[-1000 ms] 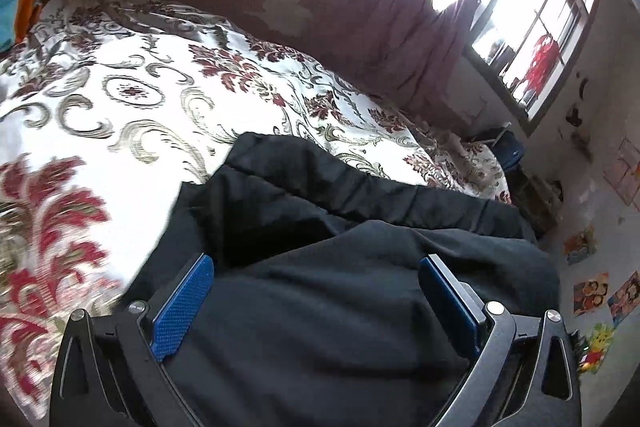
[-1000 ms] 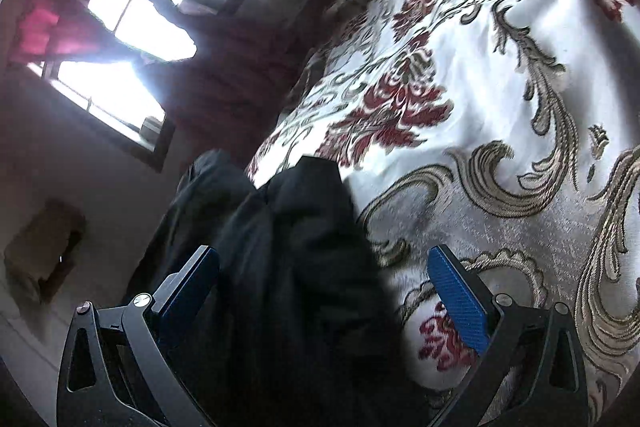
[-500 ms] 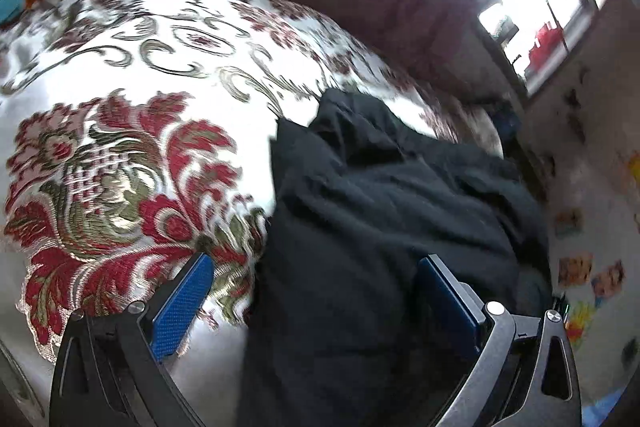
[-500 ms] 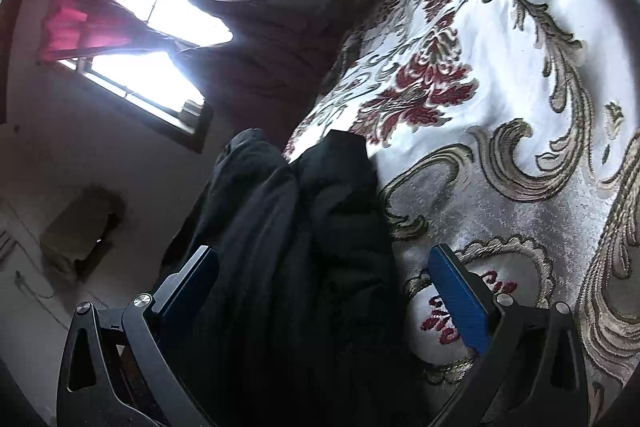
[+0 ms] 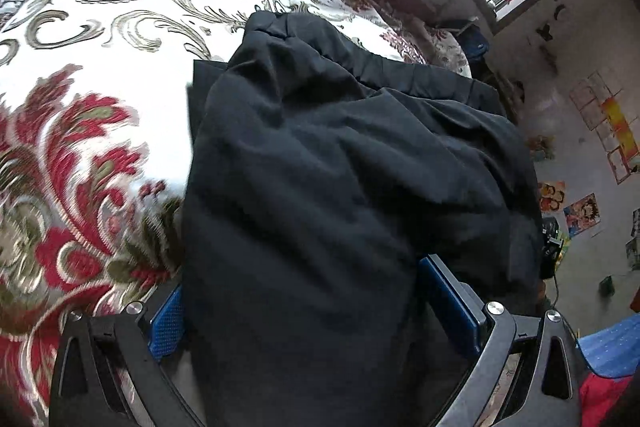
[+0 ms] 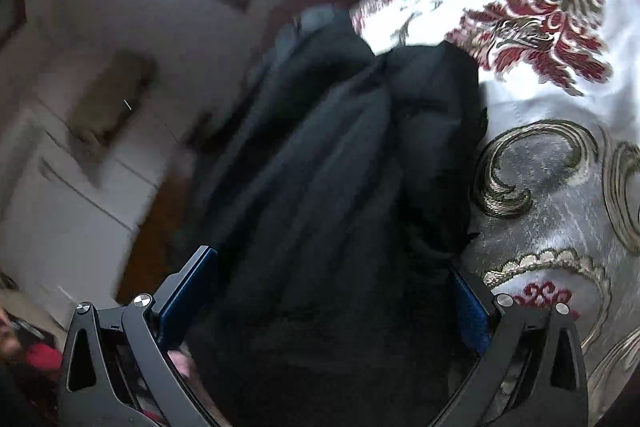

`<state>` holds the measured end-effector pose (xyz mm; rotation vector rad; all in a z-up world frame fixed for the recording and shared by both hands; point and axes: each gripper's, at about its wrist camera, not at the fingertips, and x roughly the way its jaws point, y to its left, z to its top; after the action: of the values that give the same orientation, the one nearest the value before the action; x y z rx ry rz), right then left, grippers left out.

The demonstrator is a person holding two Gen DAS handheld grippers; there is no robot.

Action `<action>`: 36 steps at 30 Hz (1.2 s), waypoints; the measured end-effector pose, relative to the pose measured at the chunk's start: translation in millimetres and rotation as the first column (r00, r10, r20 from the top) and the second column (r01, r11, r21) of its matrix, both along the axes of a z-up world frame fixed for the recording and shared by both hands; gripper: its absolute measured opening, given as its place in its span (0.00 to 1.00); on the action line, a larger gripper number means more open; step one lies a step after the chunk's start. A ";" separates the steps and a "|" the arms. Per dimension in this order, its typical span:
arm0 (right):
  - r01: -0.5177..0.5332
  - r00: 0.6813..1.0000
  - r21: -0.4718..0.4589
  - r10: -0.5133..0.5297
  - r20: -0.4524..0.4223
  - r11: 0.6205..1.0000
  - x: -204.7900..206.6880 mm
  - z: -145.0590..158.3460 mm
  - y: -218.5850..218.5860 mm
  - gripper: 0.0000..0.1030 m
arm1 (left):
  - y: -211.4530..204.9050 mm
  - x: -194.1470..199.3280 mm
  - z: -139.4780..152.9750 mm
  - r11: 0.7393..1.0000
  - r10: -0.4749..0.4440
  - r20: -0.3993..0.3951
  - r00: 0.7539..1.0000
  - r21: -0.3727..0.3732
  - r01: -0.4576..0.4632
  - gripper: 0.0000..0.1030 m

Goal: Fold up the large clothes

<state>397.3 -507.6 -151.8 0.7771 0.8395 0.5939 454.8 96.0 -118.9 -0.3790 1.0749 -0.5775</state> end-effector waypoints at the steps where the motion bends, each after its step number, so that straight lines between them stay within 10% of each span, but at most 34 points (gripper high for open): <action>1: -0.008 1.000 -0.035 0.008 -0.011 0.999 3.2 -1.2 6.1 0.99 | -3.7 1.7 -0.6 1.000 -0.003 -0.002 1.000 0.006 0.003 1.00; 12: 0.098 0.993 -0.024 -0.099 -0.068 0.995 -1.8 4.2 15.5 0.93 | -18.4 3.6 -2.0 0.998 0.024 -0.033 0.999 -0.058 -0.026 0.97; 22: 0.193 0.980 -0.120 -0.198 -0.031 0.974 -32.6 39.7 37.5 0.31 | -21.5 -21.6 6.4 0.969 0.232 -0.096 0.968 -0.061 -0.239 0.30; 36: 0.171 0.971 -0.262 -0.117 0.210 0.950 -95.2 137.7 64.6 0.18 | -23.3 -94.6 103.1 0.978 0.195 0.095 0.976 0.056 -0.201 0.18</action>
<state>302.1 -443.1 -14.2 0.5092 0.6630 0.4013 360.2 72.7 -15.9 -0.3949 0.9548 -0.3775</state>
